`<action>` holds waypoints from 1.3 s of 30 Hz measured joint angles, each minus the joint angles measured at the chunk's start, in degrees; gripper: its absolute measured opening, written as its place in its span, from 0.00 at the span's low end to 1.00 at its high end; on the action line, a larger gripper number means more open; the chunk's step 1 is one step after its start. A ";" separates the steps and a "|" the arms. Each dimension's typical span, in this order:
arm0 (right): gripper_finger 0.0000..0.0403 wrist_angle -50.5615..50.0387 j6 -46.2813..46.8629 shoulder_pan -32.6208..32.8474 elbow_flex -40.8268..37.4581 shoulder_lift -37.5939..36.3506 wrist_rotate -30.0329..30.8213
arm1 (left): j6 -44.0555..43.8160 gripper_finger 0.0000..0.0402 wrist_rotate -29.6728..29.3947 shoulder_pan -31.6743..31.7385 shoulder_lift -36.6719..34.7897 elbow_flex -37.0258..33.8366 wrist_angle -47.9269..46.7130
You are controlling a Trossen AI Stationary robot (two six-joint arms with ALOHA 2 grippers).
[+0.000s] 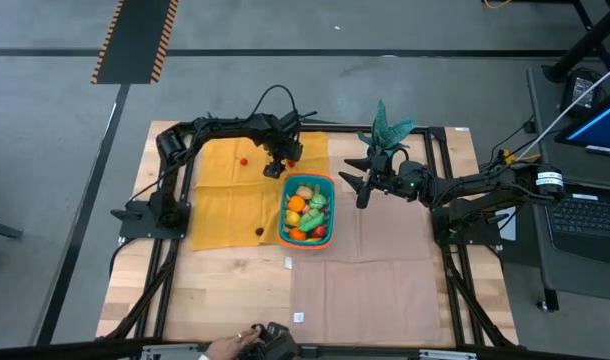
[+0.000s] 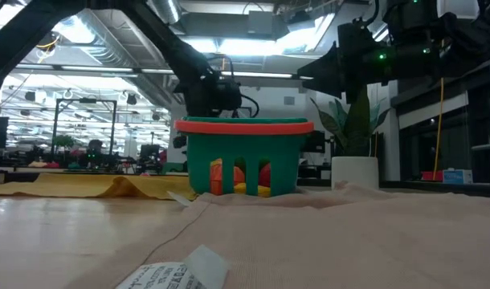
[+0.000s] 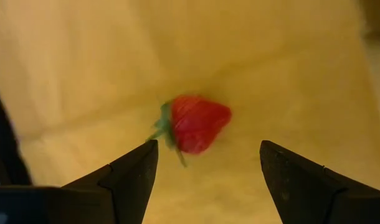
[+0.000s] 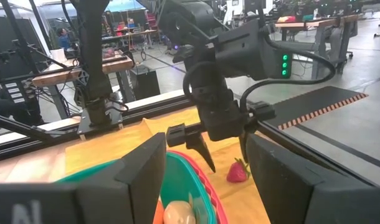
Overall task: Pick and placing Produce into tupperware
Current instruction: Put the strawberry into the basket
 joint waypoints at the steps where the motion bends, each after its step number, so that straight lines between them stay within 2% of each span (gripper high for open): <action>1: 0.56 0.00 -0.03 0.00 -0.02 0.00 -0.01 | 0.00 0.68 -0.65 -0.03 0.00 0.00 -0.02; 21: 0.56 0.08 0.14 -2.64 0.00 0.00 0.15 | -1.66 0.68 -0.85 -0.72 0.00 0.00 0.76; 39: 0.56 0.14 1.37 -2.62 -0.02 0.00 0.13 | -9.11 0.68 -0.87 -1.52 0.02 0.00 2.62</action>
